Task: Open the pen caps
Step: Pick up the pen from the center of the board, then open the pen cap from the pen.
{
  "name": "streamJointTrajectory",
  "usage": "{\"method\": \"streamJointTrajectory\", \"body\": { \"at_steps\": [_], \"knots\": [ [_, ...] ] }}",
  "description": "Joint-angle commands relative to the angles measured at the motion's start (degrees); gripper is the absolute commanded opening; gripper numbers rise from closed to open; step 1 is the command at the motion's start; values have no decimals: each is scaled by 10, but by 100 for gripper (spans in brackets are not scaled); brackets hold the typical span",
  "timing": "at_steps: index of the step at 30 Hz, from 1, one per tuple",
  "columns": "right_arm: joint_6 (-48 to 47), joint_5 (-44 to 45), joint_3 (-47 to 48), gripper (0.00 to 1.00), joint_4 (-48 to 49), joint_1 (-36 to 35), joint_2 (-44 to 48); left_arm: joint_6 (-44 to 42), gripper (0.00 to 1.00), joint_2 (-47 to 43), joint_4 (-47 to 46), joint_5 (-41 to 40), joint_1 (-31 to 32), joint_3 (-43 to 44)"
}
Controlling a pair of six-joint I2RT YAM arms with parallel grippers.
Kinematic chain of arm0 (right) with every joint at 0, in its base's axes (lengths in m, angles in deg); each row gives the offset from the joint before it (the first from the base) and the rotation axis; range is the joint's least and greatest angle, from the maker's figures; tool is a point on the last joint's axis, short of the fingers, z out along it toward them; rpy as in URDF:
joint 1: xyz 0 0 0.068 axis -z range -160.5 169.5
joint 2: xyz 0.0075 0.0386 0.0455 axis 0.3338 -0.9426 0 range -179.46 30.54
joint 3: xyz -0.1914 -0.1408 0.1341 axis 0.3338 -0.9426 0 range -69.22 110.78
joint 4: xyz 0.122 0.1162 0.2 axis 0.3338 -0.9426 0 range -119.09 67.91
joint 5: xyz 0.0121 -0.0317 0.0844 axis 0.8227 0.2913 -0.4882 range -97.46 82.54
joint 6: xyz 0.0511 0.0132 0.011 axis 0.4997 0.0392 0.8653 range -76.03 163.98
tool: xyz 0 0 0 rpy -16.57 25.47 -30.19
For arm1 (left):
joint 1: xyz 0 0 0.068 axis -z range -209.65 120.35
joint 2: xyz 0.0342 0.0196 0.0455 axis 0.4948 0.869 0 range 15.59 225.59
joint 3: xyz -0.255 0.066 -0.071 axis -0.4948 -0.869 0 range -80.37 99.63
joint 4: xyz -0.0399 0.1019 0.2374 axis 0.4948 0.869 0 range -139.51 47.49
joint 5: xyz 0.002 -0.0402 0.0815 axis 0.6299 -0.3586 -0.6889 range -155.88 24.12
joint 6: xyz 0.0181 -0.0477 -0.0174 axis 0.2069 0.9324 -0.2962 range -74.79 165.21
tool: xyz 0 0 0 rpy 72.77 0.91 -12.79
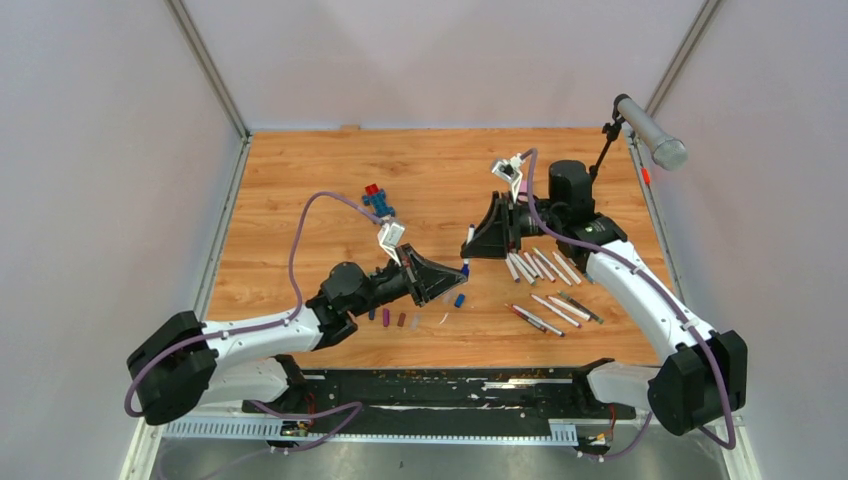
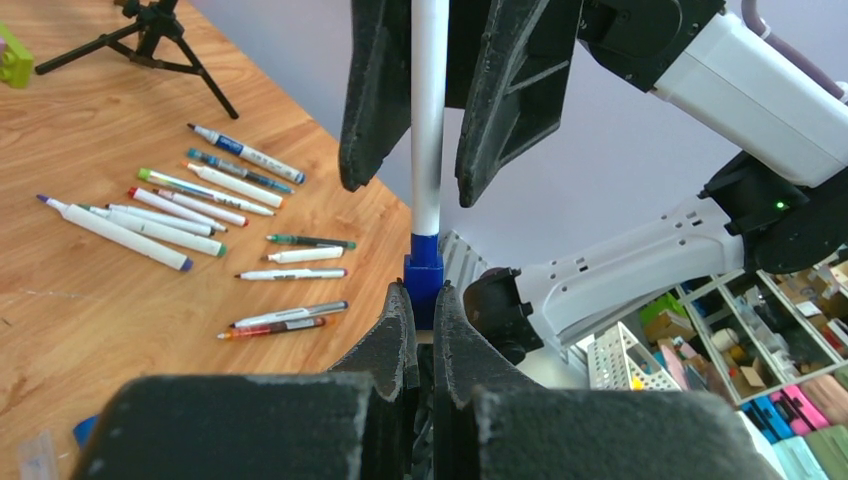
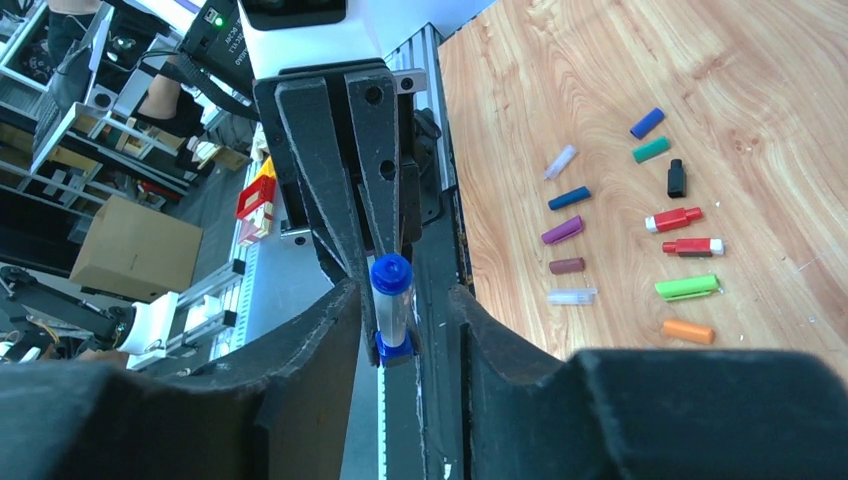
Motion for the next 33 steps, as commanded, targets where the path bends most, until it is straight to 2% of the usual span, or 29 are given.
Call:
{"method": "streamJointTrajectory", "body": {
  "at_steps": [1, 4, 6, 8, 12, 15, 18, 21, 24, 29, 33],
  "knots": [
    [19, -1, 2, 32, 35, -2, 4, -6, 0, 8, -28, -12, 4, 21],
    [27, -13, 1, 2, 50, -2, 6, -1, 0, 12, -25, -14, 5, 21],
    [31, -17, -3, 0, 57, -2, 9, 5, 6, 14, -25, -15, 5, 21],
    [41, -20, -13, 0, 72, -2, 15, 14, 25, 14, -25, -17, 4, 20],
    [67, -24, -37, 0, 110, -2, 30, 28, 68, 10, -45, -12, 5, 9],
    [77, -23, -48, 0, 116, -1, 38, 36, 85, 8, -69, -14, 4, -5],
    [91, -23, -58, 0, 143, -1, 41, 39, 86, 14, -71, -8, 4, -2],
    [105, -20, -64, 0, 157, -1, 40, 40, 81, 31, -61, 6, 5, 14],
    [112, -17, -67, 0, 162, -1, 41, 48, 71, 49, -78, 17, 4, 21],
    [111, -9, -71, 0, 163, -1, 42, 64, 60, 73, -102, 35, 5, 26],
    [107, -4, -73, 0, 160, -1, 42, 74, 44, 85, -118, 40, 4, 28]
  ]
}}
